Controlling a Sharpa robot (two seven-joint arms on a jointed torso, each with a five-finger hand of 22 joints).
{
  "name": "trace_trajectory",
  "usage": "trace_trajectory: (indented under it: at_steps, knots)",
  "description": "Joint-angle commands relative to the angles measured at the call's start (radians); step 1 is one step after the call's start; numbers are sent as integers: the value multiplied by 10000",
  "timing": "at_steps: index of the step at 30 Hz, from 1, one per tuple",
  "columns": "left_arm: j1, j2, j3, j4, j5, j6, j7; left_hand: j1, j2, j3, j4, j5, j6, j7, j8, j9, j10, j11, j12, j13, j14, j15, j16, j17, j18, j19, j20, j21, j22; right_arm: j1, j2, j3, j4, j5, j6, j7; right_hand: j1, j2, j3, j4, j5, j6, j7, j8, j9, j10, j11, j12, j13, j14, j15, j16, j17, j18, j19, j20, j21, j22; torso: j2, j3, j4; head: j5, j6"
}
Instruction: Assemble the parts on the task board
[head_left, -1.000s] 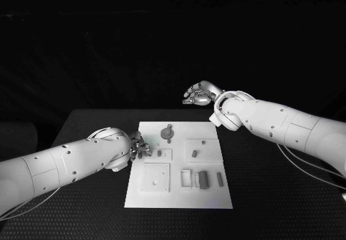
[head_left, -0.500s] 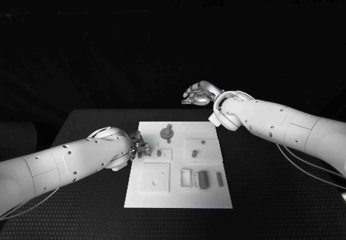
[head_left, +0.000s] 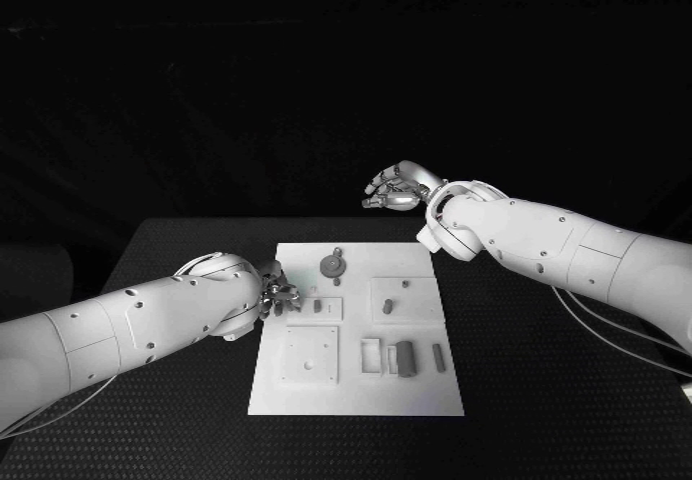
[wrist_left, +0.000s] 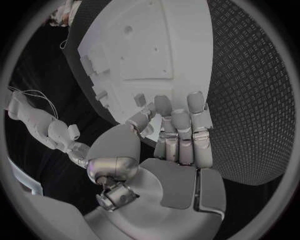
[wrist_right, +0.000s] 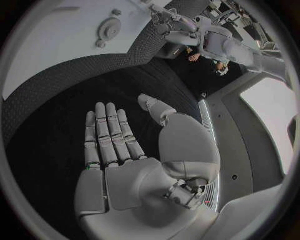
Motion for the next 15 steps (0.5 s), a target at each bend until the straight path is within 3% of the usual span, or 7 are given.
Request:
trace_trajectory:
  at_steps: [1,15]
  knots:
    - [-35,39,-17,20,-56,462,-62,1,102,56,6,32,575,-74,30,5,54,-23,51,15,-17,-69,61,0,-109,-8,-48,52,251,-4,-13,1,24,7,40,117,90,-22,-67,-15,41,-43,236,29,-14,78,12,-55,-10,-15,70,-50,12,-190,-54,-4,-36,16,0,-1,3,-10,-20]
    - [-40,95,-17,16,-151,537,-80,-20,108,75,-3,37,578,-76,29,8,47,-24,66,24,-18,-69,72,-4,-112,-16,-52,73,250,-6,-19,1,53,9,35,116,92,-24,-69,-15,41,-44,238,29,-16,79,12,-57,-16,-16,71,-55,14,-192,-56,-5,-39,19,5,1,3,-18,-65]
